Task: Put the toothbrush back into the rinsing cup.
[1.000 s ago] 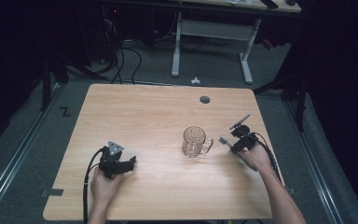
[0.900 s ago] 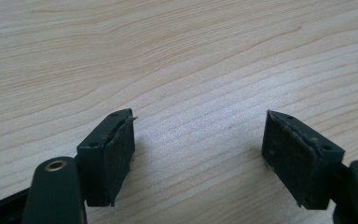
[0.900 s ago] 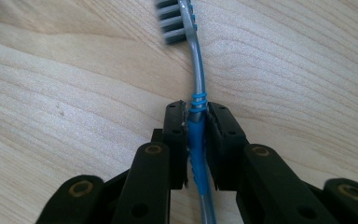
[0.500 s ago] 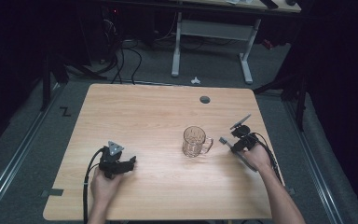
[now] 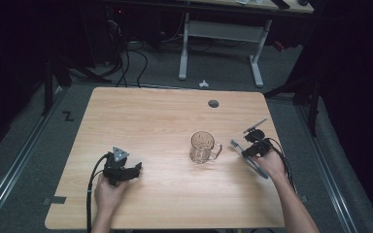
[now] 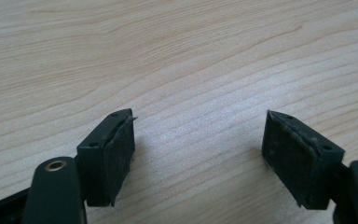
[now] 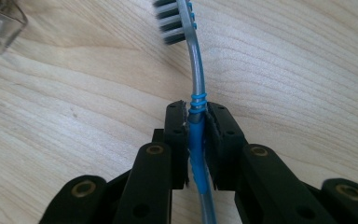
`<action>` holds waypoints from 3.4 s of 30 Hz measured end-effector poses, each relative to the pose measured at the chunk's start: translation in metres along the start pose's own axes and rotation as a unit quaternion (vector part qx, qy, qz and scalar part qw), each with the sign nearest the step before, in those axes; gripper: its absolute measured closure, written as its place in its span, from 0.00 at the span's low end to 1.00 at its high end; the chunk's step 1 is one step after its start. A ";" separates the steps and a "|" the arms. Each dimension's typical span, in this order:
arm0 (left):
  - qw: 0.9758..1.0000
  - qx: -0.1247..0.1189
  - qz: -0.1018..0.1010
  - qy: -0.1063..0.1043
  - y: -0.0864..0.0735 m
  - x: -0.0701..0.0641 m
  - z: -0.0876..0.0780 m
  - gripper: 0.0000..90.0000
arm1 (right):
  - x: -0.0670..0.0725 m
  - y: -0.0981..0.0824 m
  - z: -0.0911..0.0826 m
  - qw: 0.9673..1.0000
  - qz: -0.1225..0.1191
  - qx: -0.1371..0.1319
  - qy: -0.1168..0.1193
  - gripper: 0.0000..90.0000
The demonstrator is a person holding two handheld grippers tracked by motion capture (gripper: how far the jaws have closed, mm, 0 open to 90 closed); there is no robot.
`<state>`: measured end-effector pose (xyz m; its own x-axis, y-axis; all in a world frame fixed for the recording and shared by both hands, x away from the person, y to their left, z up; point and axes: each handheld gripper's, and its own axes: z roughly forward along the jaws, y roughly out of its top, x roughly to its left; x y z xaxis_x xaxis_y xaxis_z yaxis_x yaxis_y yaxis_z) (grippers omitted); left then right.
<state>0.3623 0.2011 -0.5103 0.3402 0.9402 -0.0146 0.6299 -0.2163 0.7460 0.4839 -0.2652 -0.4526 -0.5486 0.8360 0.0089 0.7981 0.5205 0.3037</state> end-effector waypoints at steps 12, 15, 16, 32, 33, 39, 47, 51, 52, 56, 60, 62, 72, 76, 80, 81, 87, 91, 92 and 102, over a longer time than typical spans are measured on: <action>1.000 0.000 0.000 0.000 0.000 0.000 0.000 0.29 | -0.001 -0.005 -0.014 1.000 0.003 -0.026 0.007 0.89; 1.000 0.000 0.001 0.000 0.000 0.000 0.000 0.29 | -0.001 -0.006 -0.018 0.999 0.001 -0.034 0.008 0.89; 1.000 0.000 0.000 0.000 0.000 0.000 0.000 0.29 | 0.000 -0.007 -0.020 0.999 0.000 -0.039 0.011 0.89; 1.000 0.000 0.000 0.001 0.000 0.000 0.000 0.29 | 0.003 -0.012 -0.036 0.997 0.003 -0.072 0.024 0.89; 1.000 0.000 0.000 0.001 0.000 0.000 0.000 0.29 | 0.003 -0.012 -0.036 0.997 0.003 -0.072 0.024 0.89; 1.000 0.000 0.000 0.001 0.000 0.000 0.000 0.29 | 0.008 -0.013 -0.041 0.995 -0.004 -0.091 0.029 0.89; 1.000 0.000 0.000 0.001 0.000 0.000 0.000 0.29 | 0.014 -0.014 -0.047 0.993 -0.015 -0.115 0.038 0.89; 1.000 0.000 0.000 0.001 0.000 0.000 0.000 0.29 | 0.018 -0.016 -0.050 0.991 -0.020 -0.126 0.046 0.89; 1.000 0.000 0.000 0.001 0.000 0.000 0.000 0.29 | 0.018 -0.016 -0.051 0.990 -0.018 -0.129 0.049 0.89; 1.000 0.000 0.000 0.001 0.000 0.000 0.000 0.29 | 0.021 -0.018 -0.053 0.988 -0.022 -0.143 0.054 0.89; 1.000 0.000 0.001 0.001 0.000 0.000 0.000 0.29 | 0.023 -0.020 -0.055 0.985 -0.023 -0.158 0.063 0.89; 1.000 0.000 0.001 0.001 0.000 0.000 0.000 0.29 | 0.025 -0.021 -0.056 0.984 -0.024 -0.165 0.068 0.89; 1.000 0.000 0.000 0.001 0.000 0.000 0.000 0.29 | 0.032 -0.022 -0.060 0.976 -0.034 -0.196 0.086 0.89; 1.000 0.000 0.001 0.001 0.000 0.000 0.000 0.29 | 0.035 -0.021 -0.061 0.973 -0.036 -0.208 0.093 0.89; 1.000 0.000 0.000 0.001 0.000 0.000 0.000 0.29 | 0.038 -0.020 -0.062 0.971 -0.041 -0.215 0.098 0.89; 1.000 0.000 0.001 0.001 0.000 0.000 0.000 0.29 | 0.039 -0.020 -0.062 0.970 -0.042 -0.216 0.100 0.89; 1.000 0.000 0.001 0.001 0.000 0.000 0.000 0.29 | 0.042 -0.018 -0.063 0.967 -0.045 -0.224 0.115 0.89; 1.000 0.000 0.001 0.001 0.000 0.000 0.000 0.29 | 0.045 -0.018 -0.063 0.965 -0.049 -0.226 0.123 0.89; 1.000 0.000 0.001 0.001 0.000 0.000 0.000 0.29 | 0.046 -0.017 -0.062 0.964 -0.051 -0.228 0.125 0.89; 1.000 0.000 0.001 0.001 0.000 0.000 0.000 0.29 | 0.051 -0.014 -0.066 0.956 -0.054 -0.255 0.138 0.89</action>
<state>0.3623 0.2008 -0.5105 0.3398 0.9404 -0.0119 0.6288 -0.2177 0.7465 0.4288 -0.2412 -0.3938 -0.7226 0.6672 0.1808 0.5462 0.3909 0.7408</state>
